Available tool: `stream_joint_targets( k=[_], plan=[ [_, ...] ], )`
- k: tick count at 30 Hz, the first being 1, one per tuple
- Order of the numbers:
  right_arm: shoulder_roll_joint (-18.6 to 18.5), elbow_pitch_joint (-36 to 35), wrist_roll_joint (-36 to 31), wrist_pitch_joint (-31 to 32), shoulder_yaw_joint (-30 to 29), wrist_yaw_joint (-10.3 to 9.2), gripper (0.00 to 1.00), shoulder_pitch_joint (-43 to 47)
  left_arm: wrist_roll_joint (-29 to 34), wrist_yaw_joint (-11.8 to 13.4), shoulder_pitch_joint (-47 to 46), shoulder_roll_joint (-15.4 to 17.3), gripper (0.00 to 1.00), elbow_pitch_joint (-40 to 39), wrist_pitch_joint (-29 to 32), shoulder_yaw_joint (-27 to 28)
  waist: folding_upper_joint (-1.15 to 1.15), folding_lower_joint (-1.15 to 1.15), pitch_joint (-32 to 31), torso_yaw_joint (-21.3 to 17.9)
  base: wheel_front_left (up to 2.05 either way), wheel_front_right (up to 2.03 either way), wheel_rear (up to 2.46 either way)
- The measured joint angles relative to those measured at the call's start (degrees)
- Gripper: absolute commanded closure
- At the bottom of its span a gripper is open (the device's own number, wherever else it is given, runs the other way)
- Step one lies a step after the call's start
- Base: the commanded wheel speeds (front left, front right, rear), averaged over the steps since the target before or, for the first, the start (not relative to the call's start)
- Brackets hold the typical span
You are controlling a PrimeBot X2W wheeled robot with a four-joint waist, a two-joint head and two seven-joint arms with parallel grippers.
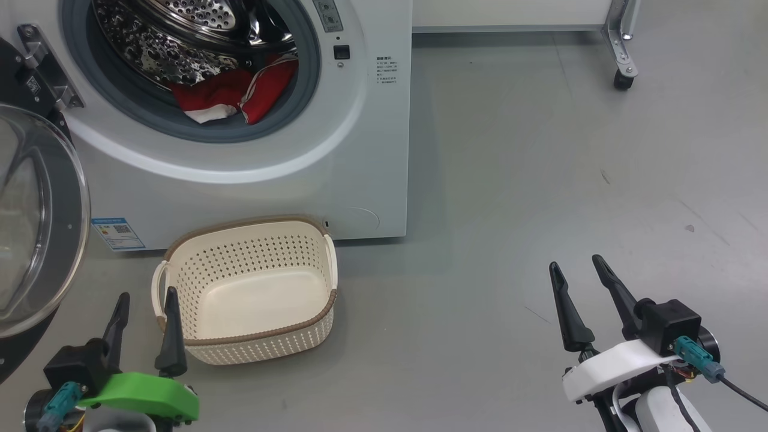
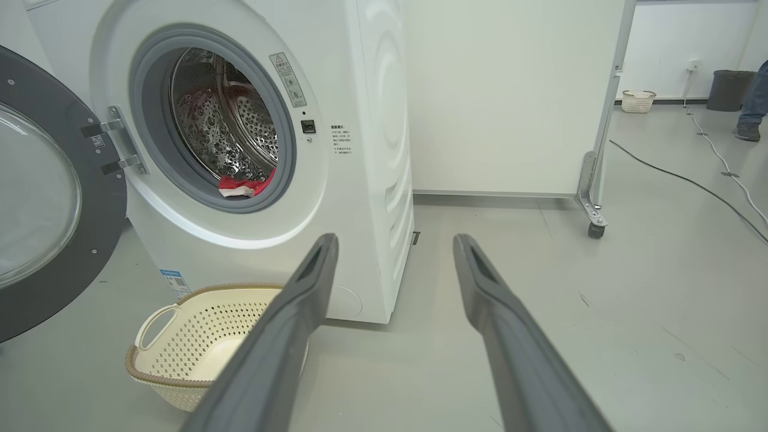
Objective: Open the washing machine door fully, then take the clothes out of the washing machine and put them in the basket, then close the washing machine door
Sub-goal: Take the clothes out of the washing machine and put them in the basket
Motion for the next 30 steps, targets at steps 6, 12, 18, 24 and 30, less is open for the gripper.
stream_joint_targets(
  k=[6, 12, 18, 24, 30],
  plan=[
    [0.0, -0.2, 0.0, 0.0, -0.1, 0.00, 0.00, 0.0, 0.0, 0.0, 0.0, 0.0, 0.00, -0.2, 0.0, 0.1, 0.00, 0.00, 0.5, 0.0, 0.00, 0.00, 0.00],
    [0.1, -0.4, -0.1, 0.0, -0.1, 0.00, 0.00, 0.0, 0.0, 0.0, 0.0, 0.0, 0.00, -0.3, 0.0, 0.1, 0.00, 0.00, 0.8, 0.0, 0.00, 0.00, 0.00],
    [0.1, -0.4, -0.1, 0.0, -0.1, 0.00, 0.00, 0.0, 0.0, 0.0, 0.0, -0.1, 0.00, -0.5, 0.0, 0.2, 0.00, 0.00, 1.1, 0.1, 0.00, 0.00, 0.00],
    [0.3, -0.4, -0.2, 0.0, -0.2, 0.01, 0.00, 0.0, 0.0, 0.0, 0.0, -0.1, 0.00, -0.6, 0.0, 0.1, 0.00, 0.00, 1.2, 0.1, 0.00, 0.00, 0.00],
    [0.5, -0.3, -0.2, 0.0, -0.2, 0.01, 0.00, 0.0, -0.3, -0.1, 0.0, -0.1, 0.00, -0.6, 0.0, -0.6, 0.00, 0.00, 1.3, 0.1, 0.08, -0.08, 0.00]
  ],
)
